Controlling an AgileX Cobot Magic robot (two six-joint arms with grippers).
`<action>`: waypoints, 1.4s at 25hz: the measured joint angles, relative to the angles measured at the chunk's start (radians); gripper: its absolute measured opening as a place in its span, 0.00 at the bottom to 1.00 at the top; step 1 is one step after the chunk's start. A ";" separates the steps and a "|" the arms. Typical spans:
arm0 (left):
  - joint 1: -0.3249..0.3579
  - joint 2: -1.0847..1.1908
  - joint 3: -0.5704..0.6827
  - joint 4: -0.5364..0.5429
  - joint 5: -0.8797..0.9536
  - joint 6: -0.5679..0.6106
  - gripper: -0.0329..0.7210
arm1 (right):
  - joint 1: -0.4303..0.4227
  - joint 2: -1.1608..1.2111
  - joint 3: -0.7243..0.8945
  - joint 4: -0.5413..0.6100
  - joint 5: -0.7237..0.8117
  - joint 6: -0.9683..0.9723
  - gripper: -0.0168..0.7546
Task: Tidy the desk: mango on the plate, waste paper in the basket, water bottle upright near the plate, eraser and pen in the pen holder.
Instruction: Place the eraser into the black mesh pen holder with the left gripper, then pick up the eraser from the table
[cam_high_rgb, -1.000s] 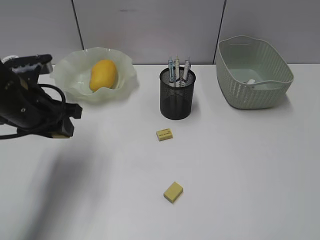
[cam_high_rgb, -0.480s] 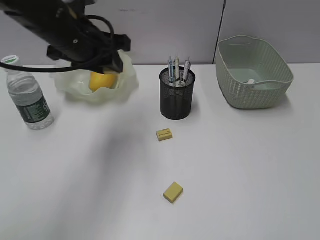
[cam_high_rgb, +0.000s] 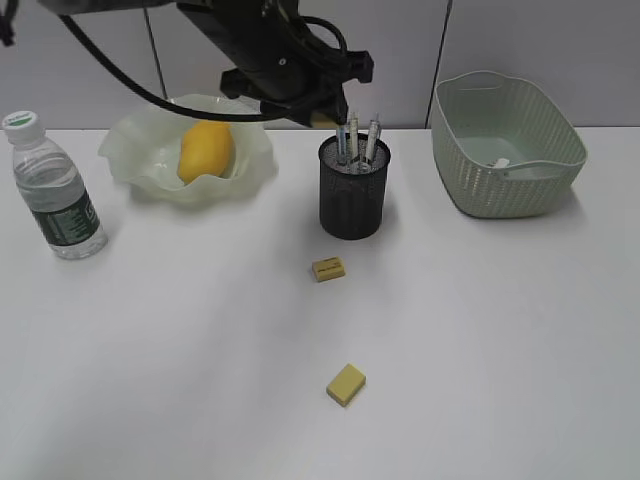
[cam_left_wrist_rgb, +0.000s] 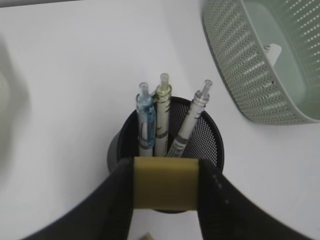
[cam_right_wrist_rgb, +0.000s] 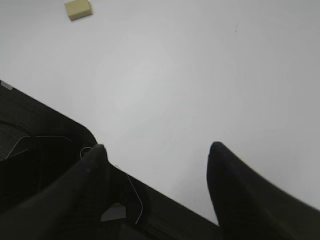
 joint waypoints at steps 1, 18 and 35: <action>-0.004 0.015 -0.021 -0.002 0.004 0.000 0.44 | 0.000 0.000 0.000 -0.001 0.000 0.000 0.66; -0.031 0.099 -0.071 -0.009 0.016 0.000 0.65 | 0.000 0.000 0.000 -0.002 0.000 0.000 0.66; -0.031 -0.255 -0.072 0.134 0.461 0.028 0.66 | 0.000 0.000 0.000 -0.002 -0.007 0.000 0.66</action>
